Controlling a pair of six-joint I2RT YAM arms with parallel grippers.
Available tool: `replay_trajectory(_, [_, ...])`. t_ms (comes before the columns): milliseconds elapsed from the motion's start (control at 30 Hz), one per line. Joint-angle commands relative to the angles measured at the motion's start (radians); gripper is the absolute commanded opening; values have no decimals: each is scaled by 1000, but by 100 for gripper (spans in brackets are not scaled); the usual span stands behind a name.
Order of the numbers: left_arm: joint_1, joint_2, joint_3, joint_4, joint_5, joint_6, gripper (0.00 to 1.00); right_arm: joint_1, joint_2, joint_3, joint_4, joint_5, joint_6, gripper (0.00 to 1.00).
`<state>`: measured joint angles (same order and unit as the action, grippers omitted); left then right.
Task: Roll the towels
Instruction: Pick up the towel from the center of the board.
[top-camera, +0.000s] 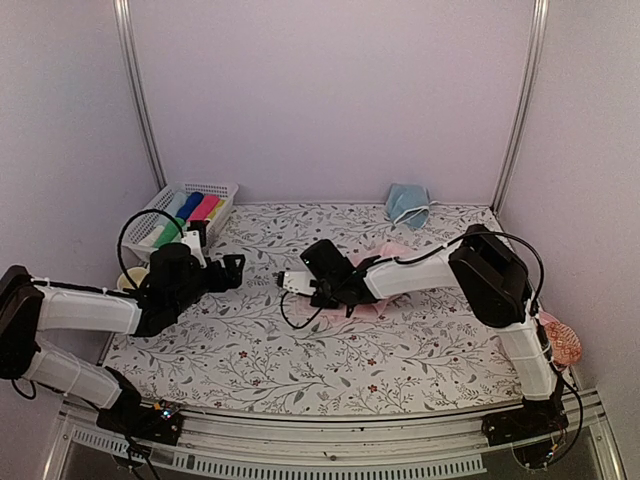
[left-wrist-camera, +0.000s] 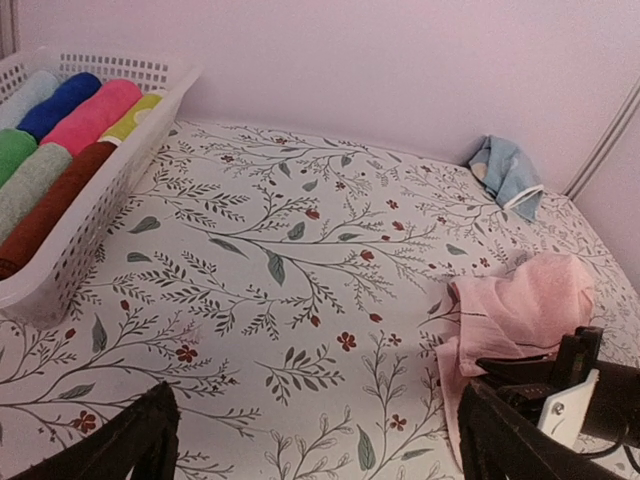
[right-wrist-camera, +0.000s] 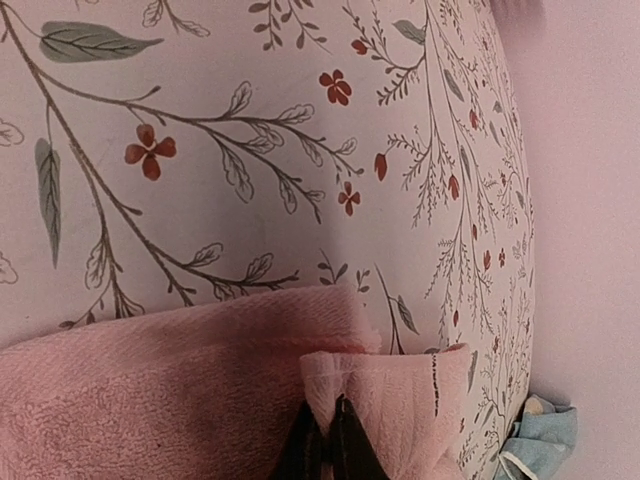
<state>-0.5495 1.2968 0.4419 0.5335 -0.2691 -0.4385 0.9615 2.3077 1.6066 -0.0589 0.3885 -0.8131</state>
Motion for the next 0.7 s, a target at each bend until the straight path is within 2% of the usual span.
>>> replay_trajectory(0, [11,11,7,16,15,0,97,-10,-132,-26,3,-24,0,2])
replay_trajectory(233, [11,40,29,13,70,16,97,-111,-397,-58,-173,-220,90,2])
replay_trajectory(533, [7,94,62,40,206,51,97,-313,-700,-248,-222,-461,167,2])
replay_trajectory(667, [-9,148,105,34,301,75,97,-387,-789,-310,-218,-500,188,2])
